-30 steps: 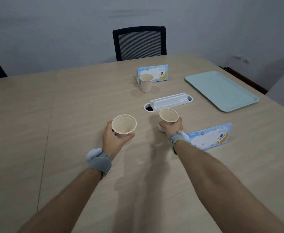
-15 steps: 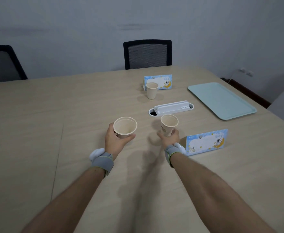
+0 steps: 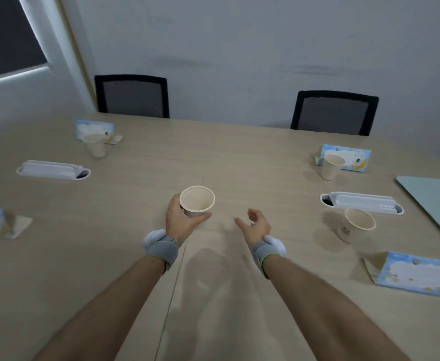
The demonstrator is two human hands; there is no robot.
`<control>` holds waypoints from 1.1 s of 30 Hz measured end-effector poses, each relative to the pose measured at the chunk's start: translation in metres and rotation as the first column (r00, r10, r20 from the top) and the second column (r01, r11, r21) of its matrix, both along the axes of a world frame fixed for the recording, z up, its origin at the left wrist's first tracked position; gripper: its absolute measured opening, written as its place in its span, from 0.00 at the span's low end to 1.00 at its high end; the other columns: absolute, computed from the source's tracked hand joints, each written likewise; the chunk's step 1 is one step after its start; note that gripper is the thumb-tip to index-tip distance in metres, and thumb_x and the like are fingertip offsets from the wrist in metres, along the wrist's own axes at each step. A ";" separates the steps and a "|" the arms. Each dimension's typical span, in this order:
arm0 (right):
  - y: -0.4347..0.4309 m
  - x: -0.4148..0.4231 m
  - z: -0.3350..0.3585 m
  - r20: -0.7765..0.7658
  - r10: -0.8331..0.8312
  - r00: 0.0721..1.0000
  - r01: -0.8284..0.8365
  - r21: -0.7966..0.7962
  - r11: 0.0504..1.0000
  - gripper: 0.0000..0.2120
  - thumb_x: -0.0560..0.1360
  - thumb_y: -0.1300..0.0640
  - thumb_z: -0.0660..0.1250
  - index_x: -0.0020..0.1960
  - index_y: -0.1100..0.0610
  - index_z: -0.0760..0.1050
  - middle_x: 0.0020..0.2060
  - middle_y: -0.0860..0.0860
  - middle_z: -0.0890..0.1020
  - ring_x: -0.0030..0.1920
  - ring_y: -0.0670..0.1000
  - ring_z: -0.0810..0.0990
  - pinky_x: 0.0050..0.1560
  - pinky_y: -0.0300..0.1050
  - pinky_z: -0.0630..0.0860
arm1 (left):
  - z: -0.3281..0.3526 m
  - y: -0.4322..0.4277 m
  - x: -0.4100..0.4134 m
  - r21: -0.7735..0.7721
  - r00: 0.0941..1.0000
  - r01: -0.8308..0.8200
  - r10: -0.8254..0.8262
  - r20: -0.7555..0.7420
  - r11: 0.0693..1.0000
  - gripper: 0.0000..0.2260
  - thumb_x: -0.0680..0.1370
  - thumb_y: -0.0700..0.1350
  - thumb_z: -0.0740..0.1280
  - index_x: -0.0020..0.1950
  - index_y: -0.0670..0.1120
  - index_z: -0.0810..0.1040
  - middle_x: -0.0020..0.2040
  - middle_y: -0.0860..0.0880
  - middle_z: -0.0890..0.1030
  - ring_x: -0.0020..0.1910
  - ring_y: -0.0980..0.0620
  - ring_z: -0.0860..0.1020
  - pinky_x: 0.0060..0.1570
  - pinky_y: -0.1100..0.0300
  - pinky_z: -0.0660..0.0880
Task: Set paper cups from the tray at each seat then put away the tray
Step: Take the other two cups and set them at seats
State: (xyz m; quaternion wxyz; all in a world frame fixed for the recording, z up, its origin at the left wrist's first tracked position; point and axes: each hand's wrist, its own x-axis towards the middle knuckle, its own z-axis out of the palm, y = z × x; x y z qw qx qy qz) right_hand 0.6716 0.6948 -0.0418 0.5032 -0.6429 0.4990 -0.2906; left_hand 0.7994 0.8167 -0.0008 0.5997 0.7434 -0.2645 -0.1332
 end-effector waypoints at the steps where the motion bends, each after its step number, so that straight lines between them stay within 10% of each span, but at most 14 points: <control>1: 0.011 0.015 0.000 -0.003 0.036 0.999 -0.036 -0.006 0.999 0.24 0.68 0.58 0.73 0.62 0.61 0.72 0.59 0.58 0.78 0.61 0.55 0.75 0.63 0.49 0.72 | 0.001 0.013 0.014 0.010 0.999 -0.031 0.031 0.008 0.999 0.28 0.60 0.39 0.80 0.56 0.40 0.73 0.57 0.38 0.78 0.56 0.43 0.77 0.58 0.46 0.75; 15: 0.177 0.253 -0.005 0.045 0.298 0.953 -0.298 -0.019 0.954 0.20 0.69 0.58 0.72 0.59 0.60 0.74 0.57 0.58 0.79 0.58 0.54 0.77 0.58 0.44 0.73 | 0.000 0.173 0.253 0.059 0.972 -0.229 0.225 0.069 0.972 0.32 0.60 0.40 0.80 0.60 0.42 0.69 0.58 0.42 0.78 0.54 0.48 0.76 0.53 0.59 0.70; 33: 0.223 0.412 -0.026 -0.099 0.453 0.886 -0.460 -0.074 0.885 0.15 0.71 0.59 0.69 0.57 0.61 0.77 0.55 0.57 0.81 0.56 0.54 0.78 0.60 0.47 0.74 | -0.046 0.194 0.446 0.412 0.941 -0.336 0.313 0.125 0.847 0.35 0.63 0.39 0.78 0.63 0.32 0.64 0.64 0.34 0.69 0.64 0.37 0.69 0.63 0.46 0.68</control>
